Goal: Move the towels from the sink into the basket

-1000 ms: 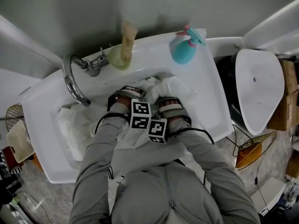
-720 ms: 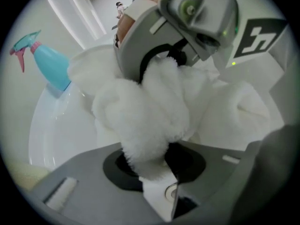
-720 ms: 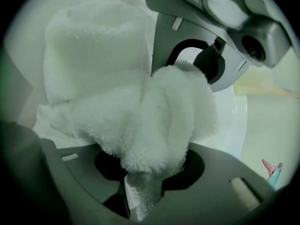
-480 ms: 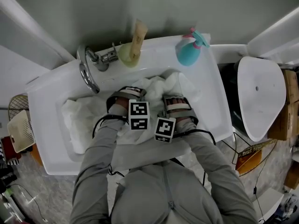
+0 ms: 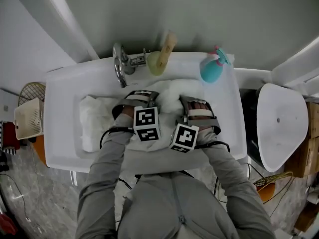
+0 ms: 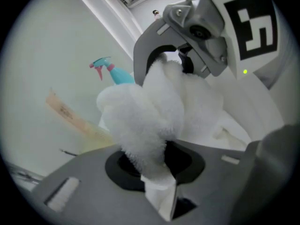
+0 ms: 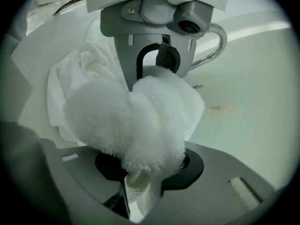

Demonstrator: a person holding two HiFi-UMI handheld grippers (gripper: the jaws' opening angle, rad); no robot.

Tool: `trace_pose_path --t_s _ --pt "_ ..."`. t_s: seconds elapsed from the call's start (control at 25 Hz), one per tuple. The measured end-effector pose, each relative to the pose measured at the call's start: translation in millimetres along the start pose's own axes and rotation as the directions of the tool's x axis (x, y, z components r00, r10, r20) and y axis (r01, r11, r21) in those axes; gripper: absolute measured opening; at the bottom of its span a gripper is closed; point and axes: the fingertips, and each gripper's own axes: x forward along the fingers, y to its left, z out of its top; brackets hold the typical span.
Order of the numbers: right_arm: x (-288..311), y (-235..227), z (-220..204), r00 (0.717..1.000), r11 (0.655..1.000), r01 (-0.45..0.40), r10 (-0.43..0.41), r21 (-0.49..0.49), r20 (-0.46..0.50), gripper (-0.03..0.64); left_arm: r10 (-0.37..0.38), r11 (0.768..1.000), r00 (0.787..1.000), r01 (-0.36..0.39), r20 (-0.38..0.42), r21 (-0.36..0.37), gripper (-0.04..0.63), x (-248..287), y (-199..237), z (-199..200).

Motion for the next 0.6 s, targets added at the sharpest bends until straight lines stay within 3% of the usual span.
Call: trace_pose_path --t_s 0.32,0.6 --pt "-34.8 -12.2 89.9 0.975 0.995 0.033 -0.012 -0.09 0.223 0.158 0.136 0.975 0.984 -0.153 -0.114 -0.164 0.162 -78.1 -6.7 -58.5" --pt "-80.1 5.2 235.1 0.908 0.972 0.097 0.001 -0.212 0.419 0.158 0.241 0.892 0.932 -0.322 -0.27 -0.316 0.161 -177.8 -46.3 -169.5"
